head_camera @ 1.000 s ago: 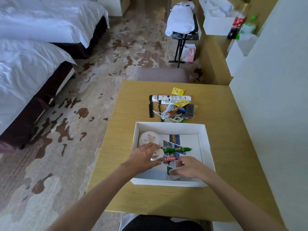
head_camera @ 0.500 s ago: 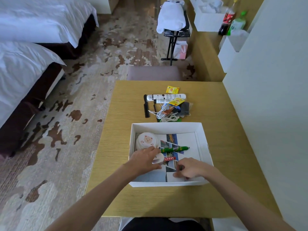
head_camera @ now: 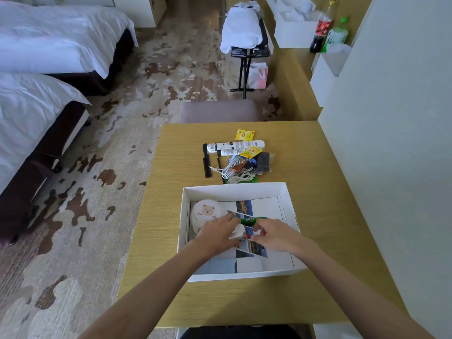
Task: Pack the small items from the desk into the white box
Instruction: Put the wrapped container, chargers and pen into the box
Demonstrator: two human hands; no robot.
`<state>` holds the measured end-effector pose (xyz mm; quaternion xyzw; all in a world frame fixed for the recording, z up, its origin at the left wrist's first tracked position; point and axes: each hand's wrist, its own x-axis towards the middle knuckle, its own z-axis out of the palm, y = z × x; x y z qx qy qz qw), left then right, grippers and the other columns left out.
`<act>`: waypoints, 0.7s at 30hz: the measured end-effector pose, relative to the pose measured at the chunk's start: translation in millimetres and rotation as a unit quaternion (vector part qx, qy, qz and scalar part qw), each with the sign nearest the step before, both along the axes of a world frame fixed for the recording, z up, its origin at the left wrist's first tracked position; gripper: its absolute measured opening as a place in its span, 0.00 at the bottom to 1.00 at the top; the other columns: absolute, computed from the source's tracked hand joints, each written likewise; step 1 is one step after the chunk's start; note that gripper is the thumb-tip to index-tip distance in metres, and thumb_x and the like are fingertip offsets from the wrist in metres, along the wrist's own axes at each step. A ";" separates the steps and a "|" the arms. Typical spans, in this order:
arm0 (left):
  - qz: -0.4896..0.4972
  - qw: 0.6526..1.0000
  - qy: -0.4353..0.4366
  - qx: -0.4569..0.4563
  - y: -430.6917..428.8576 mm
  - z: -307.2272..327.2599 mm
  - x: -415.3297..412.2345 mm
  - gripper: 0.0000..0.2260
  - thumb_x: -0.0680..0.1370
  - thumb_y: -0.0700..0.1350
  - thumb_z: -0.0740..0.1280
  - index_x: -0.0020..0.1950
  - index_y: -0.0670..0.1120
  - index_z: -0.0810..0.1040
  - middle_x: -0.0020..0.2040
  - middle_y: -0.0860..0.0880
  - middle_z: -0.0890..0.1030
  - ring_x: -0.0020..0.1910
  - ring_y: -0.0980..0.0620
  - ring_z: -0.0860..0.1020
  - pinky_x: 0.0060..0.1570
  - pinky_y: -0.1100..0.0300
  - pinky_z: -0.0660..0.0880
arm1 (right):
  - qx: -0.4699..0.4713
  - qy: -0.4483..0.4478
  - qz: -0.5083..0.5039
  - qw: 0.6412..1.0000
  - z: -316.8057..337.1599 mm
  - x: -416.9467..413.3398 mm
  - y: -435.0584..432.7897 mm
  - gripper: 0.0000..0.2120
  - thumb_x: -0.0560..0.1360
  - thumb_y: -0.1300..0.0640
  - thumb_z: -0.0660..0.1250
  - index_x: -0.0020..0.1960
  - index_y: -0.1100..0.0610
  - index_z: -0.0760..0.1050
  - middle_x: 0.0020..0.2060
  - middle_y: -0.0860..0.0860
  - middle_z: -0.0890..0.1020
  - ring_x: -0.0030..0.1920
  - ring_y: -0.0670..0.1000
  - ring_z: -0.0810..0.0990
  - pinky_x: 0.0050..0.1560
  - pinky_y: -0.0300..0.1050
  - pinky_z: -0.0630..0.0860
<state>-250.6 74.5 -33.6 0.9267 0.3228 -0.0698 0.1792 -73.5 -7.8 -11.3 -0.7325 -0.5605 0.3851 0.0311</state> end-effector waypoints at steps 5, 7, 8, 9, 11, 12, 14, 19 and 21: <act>0.043 0.997 -0.054 0.021 1.5 2.9 -0.5 0.19 0.76 0.54 0.63 0.65 0.50 0.70 0.61 0.51 0.74 0.52 0.49 0.78 0.44 0.55 0.76 | 0.050 -0.004 0.001 0.999 5.2 7.9 5.5 0.10 0.77 0.48 0.64 0.56 0.52 0.74 0.46 0.49 0.80 0.43 0.49 0.78 0.40 0.42 0.73; 0.051 0.995 -0.070 0.046 5.7 8.0 -3.9 0.15 0.76 0.49 0.63 0.63 0.50 0.72 0.59 0.51 0.77 0.50 0.50 0.78 0.41 0.57 0.75 | 0.071 0.002 -0.005 0.997 10.9 13.5 8.7 0.09 0.78 0.49 0.64 0.55 0.51 0.74 0.46 0.48 0.80 0.43 0.48 0.78 0.41 0.44 0.74; 0.060 0.993 -0.083 0.056 8.1 11.1 -5.7 0.14 0.77 0.48 0.62 0.62 0.51 0.73 0.58 0.51 0.78 0.50 0.50 0.78 0.40 0.57 0.74 | 0.085 0.006 -0.011 0.996 14.6 16.7 10.7 0.09 0.78 0.49 0.65 0.55 0.52 0.75 0.46 0.48 0.81 0.43 0.48 0.79 0.42 0.45 0.74; 0.073 0.990 -0.099 0.064 10.0 14.6 -7.2 0.13 0.77 0.47 0.62 0.61 0.50 0.75 0.57 0.52 0.79 0.50 0.49 0.78 0.40 0.58 0.73 | 0.102 0.010 -0.015 0.995 18.5 20.0 12.9 0.09 0.78 0.50 0.64 0.56 0.52 0.75 0.46 0.47 0.81 0.44 0.48 0.79 0.44 0.46 0.75; 0.107 0.983 -0.128 0.074 13.6 22.7 -8.4 0.12 0.78 0.47 0.62 0.60 0.49 0.76 0.57 0.51 0.80 0.52 0.49 0.79 0.44 0.57 0.75 | 0.144 0.024 -0.021 0.989 26.8 26.4 17.8 0.08 0.78 0.51 0.64 0.55 0.52 0.76 0.46 0.47 0.81 0.45 0.47 0.79 0.45 0.46 0.76; 0.127 0.979 -0.141 0.072 15.9 27.6 -8.1 0.12 0.78 0.47 0.62 0.60 0.48 0.76 0.57 0.51 0.81 0.52 0.49 0.79 0.46 0.56 0.77 | 0.164 0.033 -0.025 0.986 30.8 29.5 20.8 0.07 0.78 0.52 0.64 0.54 0.52 0.77 0.46 0.46 0.80 0.44 0.46 0.79 0.45 0.45 0.76; 0.154 0.971 -0.169 0.068 22.9 36.7 -6.7 0.11 0.78 0.45 0.62 0.58 0.46 0.77 0.54 0.49 0.81 0.50 0.49 0.80 0.45 0.52 0.79 | 0.197 0.050 -0.028 0.979 38.4 36.1 29.5 0.06 0.78 0.53 0.64 0.53 0.52 0.77 0.45 0.46 0.80 0.43 0.45 0.78 0.44 0.43 0.76; 0.195 0.961 -0.185 0.068 58.9 55.8 1.2 0.10 0.78 0.44 0.62 0.58 0.47 0.78 0.52 0.51 0.82 0.43 0.53 0.80 0.38 0.55 0.80 | 0.245 0.041 -0.007 0.969 49.3 47.6 66.4 0.07 0.78 0.56 0.63 0.52 0.55 0.78 0.46 0.48 0.81 0.45 0.47 0.79 0.45 0.46 0.78; 0.210 0.961 -0.170 0.054 77.9 56.6 7.0 0.10 0.79 0.44 0.61 0.57 0.47 0.77 0.52 0.51 0.82 0.41 0.54 0.79 0.37 0.57 0.80 | 0.250 0.035 -0.005 0.968 46.0 51.1 85.8 0.06 0.78 0.57 0.64 0.50 0.56 0.78 0.44 0.48 0.82 0.45 0.48 0.80 0.46 0.50 0.79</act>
